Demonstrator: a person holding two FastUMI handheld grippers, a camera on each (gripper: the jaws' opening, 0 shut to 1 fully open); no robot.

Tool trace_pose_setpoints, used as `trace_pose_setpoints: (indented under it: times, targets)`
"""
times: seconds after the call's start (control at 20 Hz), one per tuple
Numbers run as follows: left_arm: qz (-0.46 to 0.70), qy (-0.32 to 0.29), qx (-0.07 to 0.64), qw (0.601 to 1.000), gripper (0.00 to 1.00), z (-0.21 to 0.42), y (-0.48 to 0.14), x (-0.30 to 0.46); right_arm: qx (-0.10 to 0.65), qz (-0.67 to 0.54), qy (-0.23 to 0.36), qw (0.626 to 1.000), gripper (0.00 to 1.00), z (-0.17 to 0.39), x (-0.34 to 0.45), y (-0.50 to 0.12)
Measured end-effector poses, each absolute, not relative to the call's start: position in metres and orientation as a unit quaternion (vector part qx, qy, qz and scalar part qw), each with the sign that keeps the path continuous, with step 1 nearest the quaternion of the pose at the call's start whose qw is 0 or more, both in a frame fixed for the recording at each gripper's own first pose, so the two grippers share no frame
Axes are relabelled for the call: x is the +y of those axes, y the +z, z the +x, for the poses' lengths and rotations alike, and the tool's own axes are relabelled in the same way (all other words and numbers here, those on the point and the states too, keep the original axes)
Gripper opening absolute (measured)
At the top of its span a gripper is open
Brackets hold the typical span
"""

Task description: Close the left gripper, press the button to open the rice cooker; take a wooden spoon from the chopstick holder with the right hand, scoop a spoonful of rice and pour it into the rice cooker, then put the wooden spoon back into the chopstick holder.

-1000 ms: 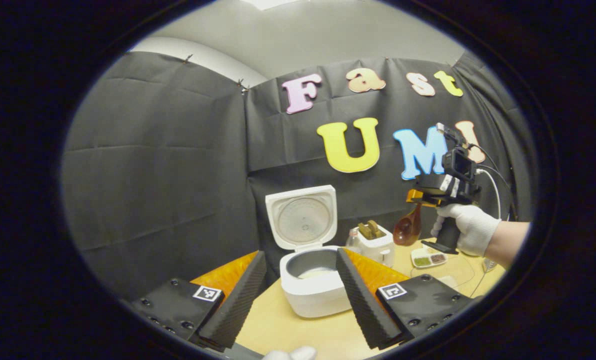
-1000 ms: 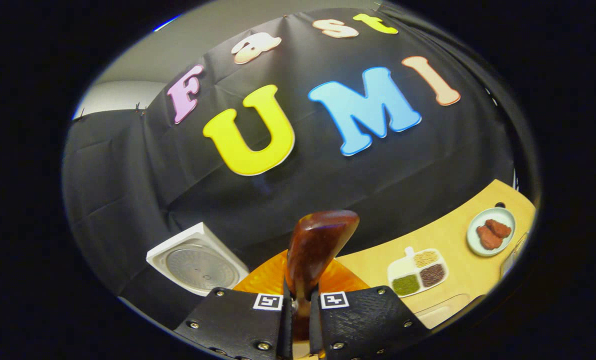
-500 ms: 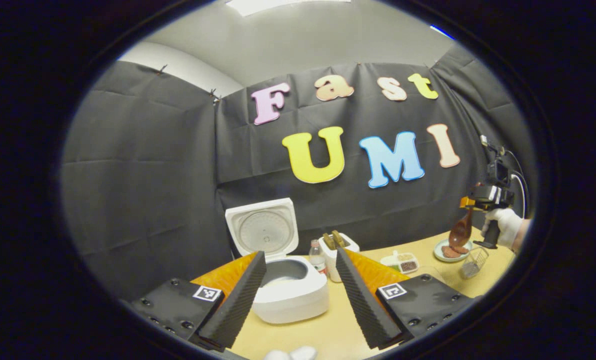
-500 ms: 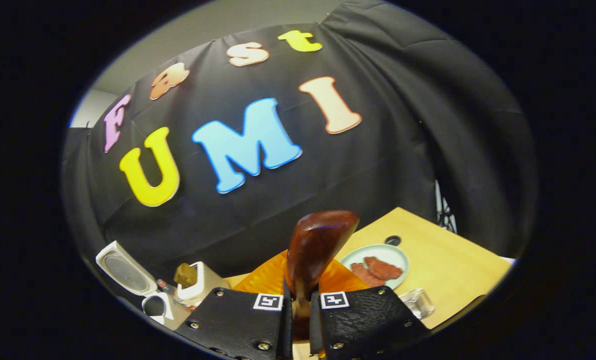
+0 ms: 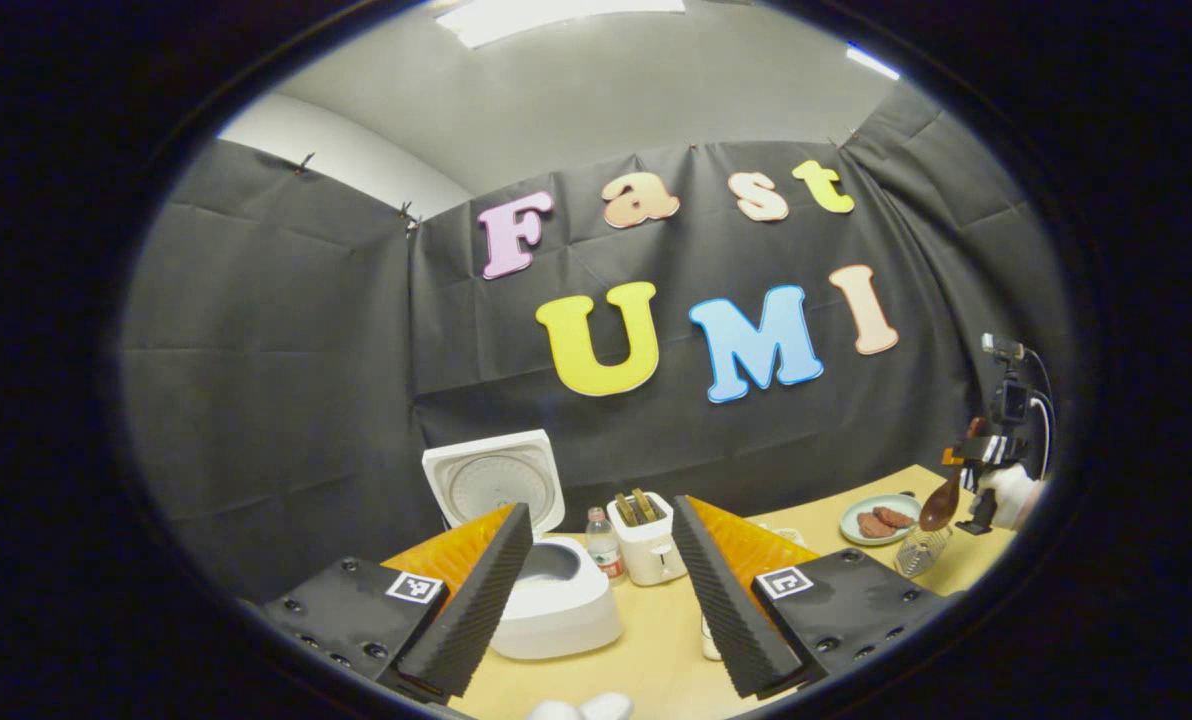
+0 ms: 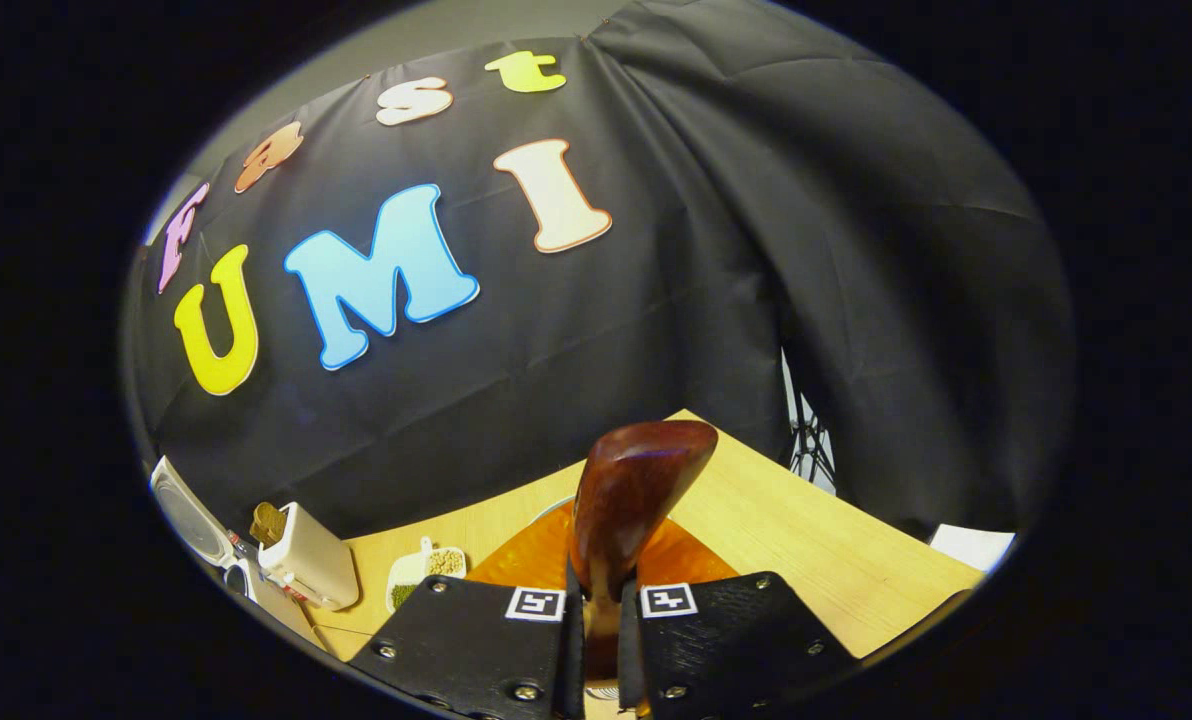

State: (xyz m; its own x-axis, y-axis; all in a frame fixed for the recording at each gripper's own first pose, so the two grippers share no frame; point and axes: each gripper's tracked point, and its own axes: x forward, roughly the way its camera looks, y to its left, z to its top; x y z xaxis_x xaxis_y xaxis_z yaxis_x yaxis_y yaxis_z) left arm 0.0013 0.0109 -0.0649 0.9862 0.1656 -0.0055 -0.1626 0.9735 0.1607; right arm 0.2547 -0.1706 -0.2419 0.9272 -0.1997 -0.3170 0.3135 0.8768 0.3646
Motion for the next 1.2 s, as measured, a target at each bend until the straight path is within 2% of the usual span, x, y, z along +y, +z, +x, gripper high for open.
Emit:
trace_pose_setpoints:
  times: [0.3, 0.35, 0.5, 0.55, 0.75, 0.9, 0.95, 1.05, 1.1, 1.15, 1.2]
  targets:
    - [0.086, 0.084, 0.009, 0.993, 0.95, 0.001, -0.062, 0.003, 0.170, 0.196, -0.142, 0.955, 0.13, 0.256, -0.169, -0.288]
    - [0.084, 0.084, 0.011, 0.993, 1.00, 0.003, -0.065, 0.002, 0.177, 0.199, -0.143, 0.953, 0.14, 0.255, -0.169, -0.295]
    - [0.081, 0.088, 0.025, 0.992, 0.98, 0.004, -0.075, 0.008, 0.201, 0.212, -0.151, 0.944, 0.14, 0.251, -0.172, -0.318]
    - [0.082, 0.091, 0.029, 0.992, 1.00, 0.004, -0.080, 0.010, 0.206, 0.213, -0.156, 0.942, 0.14, 0.249, -0.174, -0.324]
    - [0.079, 0.095, 0.038, 0.992, 1.00, 0.007, -0.085, 0.013, 0.209, 0.229, -0.167, 0.936, 0.14, 0.248, -0.182, -0.332]
    - [0.083, 0.091, 0.038, 0.992, 0.96, 0.010, -0.085, 0.008, 0.214, 0.230, -0.169, 0.934, 0.14, 0.247, -0.183, -0.333]
    - [0.087, 0.090, 0.038, 0.991, 0.98, 0.013, -0.084, 0.007, 0.219, 0.231, -0.171, 0.932, 0.14, 0.245, -0.184, -0.334]
    - [0.093, 0.086, 0.034, 0.991, 1.00, 0.013, -0.083, 0.004, 0.225, 0.231, -0.174, 0.930, 0.18, 0.243, -0.186, -0.334]
    - [0.093, 0.085, 0.032, 0.992, 0.96, 0.013, -0.082, 0.003, 0.227, 0.226, -0.178, 0.930, 0.20, 0.241, -0.189, -0.332]
    - [0.093, 0.084, 0.031, 0.992, 0.98, 0.015, -0.081, 0.002, 0.223, 0.220, -0.176, 0.933, 0.28, 0.241, -0.190, -0.328]
    - [0.092, 0.083, 0.030, 0.992, 1.00, 0.016, -0.080, 0.002, 0.222, 0.205, -0.181, 0.936, 0.47, 0.239, -0.195, -0.323]
